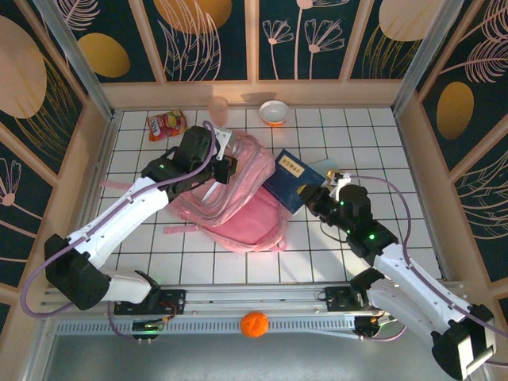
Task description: Pack the student bag
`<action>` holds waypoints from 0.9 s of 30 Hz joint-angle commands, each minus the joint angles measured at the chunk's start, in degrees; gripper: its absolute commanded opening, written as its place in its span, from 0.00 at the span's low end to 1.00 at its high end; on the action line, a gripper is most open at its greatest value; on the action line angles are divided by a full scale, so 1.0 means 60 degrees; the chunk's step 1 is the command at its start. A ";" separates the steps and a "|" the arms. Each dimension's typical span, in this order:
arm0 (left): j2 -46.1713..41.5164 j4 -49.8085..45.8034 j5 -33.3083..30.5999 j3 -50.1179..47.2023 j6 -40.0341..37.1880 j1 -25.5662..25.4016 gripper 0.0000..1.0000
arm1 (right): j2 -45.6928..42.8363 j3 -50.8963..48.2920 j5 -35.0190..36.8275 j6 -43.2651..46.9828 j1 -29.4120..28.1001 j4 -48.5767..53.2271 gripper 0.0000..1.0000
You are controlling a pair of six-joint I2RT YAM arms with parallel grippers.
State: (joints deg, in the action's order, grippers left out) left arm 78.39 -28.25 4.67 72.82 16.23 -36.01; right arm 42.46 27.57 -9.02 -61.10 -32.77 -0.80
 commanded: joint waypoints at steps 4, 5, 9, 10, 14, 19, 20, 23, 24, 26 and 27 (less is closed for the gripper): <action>-0.0351 0.1020 0.0288 0.0736 0.0565 0.0310 0.00 | -0.1015 -0.0076 0.1386 -0.0974 -0.0841 0.0387 0.00; -0.0328 0.1004 0.0387 0.0810 0.0579 0.0369 0.00 | -0.1186 -0.0280 0.1423 -0.1209 -0.1055 0.0171 0.00; -0.0249 0.0847 0.0541 0.1054 0.0527 0.0472 0.00 | -0.1275 -0.0762 0.1985 -0.1845 -0.2133 -0.0628 0.00; -0.0251 0.0803 0.0537 0.1086 0.0467 0.0481 0.00 | -0.1214 -0.0717 0.2174 -0.1872 -0.2397 -0.0605 0.00; -0.0273 0.0825 0.0850 0.1146 0.0345 0.0510 0.00 | -0.0569 -0.0806 0.2229 -0.2283 -0.2968 -0.1308 0.00; -0.0182 0.0871 0.1451 0.1295 0.0392 0.0515 0.00 | 0.1412 -0.0992 0.2339 -0.2822 -0.3248 -0.4089 0.00; -0.0165 0.0892 0.1462 0.1310 0.0372 0.0522 0.00 | 0.1796 -0.0979 0.2317 -0.2860 -0.3237 -0.4670 0.00; -0.0130 0.0959 0.1682 0.1291 0.0321 0.0535 0.00 | 0.3157 -0.1014 0.1905 -0.3077 -0.2924 -0.6470 0.00; -0.0117 0.0938 0.1779 0.1308 0.0259 0.0539 0.00 | 0.3520 -0.0972 0.1828 -0.3134 -0.2835 -0.6907 0.00; -0.0080 0.0900 0.1962 0.1340 0.0175 0.0565 0.00 | 0.4248 -0.0691 0.1766 -0.3172 -0.2756 -0.7250 0.00; -0.0076 0.0905 0.2062 0.1340 0.0140 0.0583 0.00 | 0.4621 -0.0501 0.1747 -0.3113 -0.2722 -0.7371 0.00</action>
State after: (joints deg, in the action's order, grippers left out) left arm 78.65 -29.41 13.34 76.95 18.31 -32.93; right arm 67.05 22.22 1.48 -78.59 -49.78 -32.82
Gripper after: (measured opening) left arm 0.052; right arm 0.119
